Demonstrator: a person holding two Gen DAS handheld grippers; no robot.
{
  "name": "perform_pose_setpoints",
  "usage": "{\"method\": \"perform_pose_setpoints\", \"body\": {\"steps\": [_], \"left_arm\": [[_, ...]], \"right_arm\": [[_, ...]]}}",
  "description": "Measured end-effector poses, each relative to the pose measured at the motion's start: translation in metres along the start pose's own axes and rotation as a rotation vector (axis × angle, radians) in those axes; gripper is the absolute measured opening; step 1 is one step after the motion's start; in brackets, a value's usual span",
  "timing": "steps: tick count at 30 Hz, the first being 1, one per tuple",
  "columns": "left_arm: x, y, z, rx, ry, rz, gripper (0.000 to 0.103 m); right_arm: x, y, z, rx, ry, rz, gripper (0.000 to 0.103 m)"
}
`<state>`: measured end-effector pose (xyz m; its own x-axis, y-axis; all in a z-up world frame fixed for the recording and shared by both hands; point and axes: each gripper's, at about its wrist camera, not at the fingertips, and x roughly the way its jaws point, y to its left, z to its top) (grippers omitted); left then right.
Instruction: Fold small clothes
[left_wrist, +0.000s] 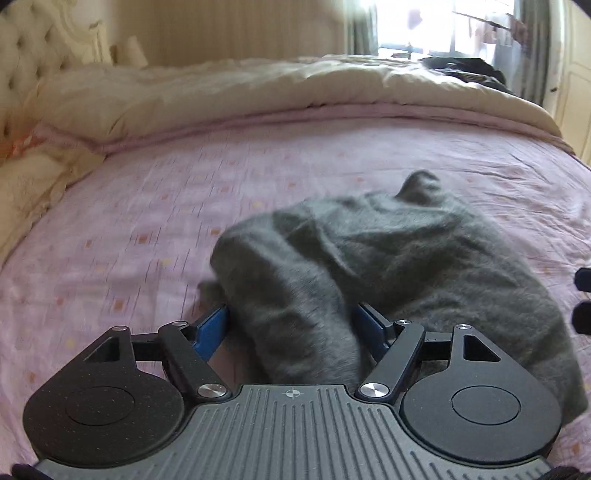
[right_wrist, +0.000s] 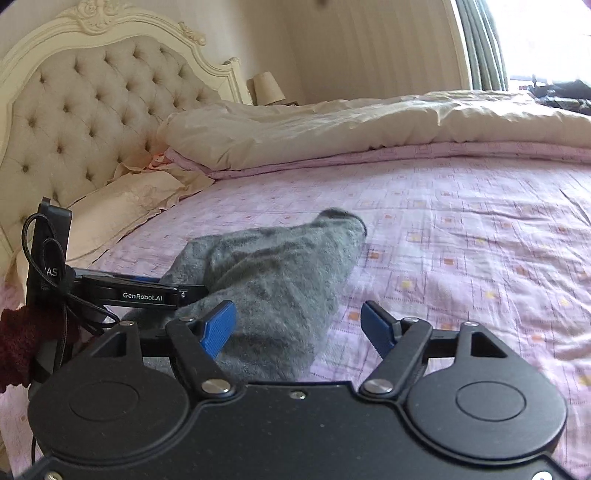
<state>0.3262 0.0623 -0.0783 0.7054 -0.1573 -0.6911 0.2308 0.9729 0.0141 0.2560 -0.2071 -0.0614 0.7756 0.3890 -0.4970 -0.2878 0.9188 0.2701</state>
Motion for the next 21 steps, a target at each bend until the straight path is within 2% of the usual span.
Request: {"method": "perform_pose_setpoints", "body": {"steps": [2, 4, 7, 9, 11, 13, 16, 18, 19, 21], "left_arm": [[-0.004, 0.018, -0.010, -0.117, 0.001, -0.044, 0.075], [-0.007, 0.024, -0.015, -0.141, -0.001, -0.055, 0.076], [-0.009, 0.025, -0.019, -0.149, -0.007, -0.055, 0.077], [-0.008, 0.026, -0.019, -0.177, -0.005, -0.063, 0.078], [-0.008, 0.030, -0.021, -0.196, -0.005, -0.075, 0.080], [-0.009, 0.033, -0.021, -0.200, -0.001, -0.084, 0.080], [-0.006, 0.032, -0.017, -0.198, 0.008, -0.088, 0.083], [-0.005, 0.033, -0.015, -0.201, 0.015, -0.095, 0.084], [-0.005, 0.034, -0.015, -0.203, 0.021, -0.101, 0.084], [-0.003, 0.039, -0.008, -0.216, 0.042, -0.128, 0.084]], "right_arm": [[0.009, 0.006, 0.010, -0.054, -0.014, 0.050, 0.077], [0.025, 0.015, 0.020, -0.110, 0.003, 0.106, 0.076], [0.064, 0.019, 0.031, -0.125, 0.077, 0.161, 0.065], [0.096, 0.006, 0.037, -0.064, 0.147, 0.143, 0.064], [0.117, -0.013, 0.042, 0.025, 0.176, 0.106, 0.057], [0.130, -0.027, 0.051, 0.062, 0.186, 0.028, 0.060], [0.128, -0.035, 0.058, 0.067, 0.170, -0.047, 0.061], [0.109, -0.039, 0.058, 0.101, 0.123, -0.019, 0.068], [0.098, -0.040, 0.056, 0.115, 0.104, -0.006, 0.074], [0.074, -0.042, 0.048, 0.135, 0.086, 0.029, 0.076]]}}
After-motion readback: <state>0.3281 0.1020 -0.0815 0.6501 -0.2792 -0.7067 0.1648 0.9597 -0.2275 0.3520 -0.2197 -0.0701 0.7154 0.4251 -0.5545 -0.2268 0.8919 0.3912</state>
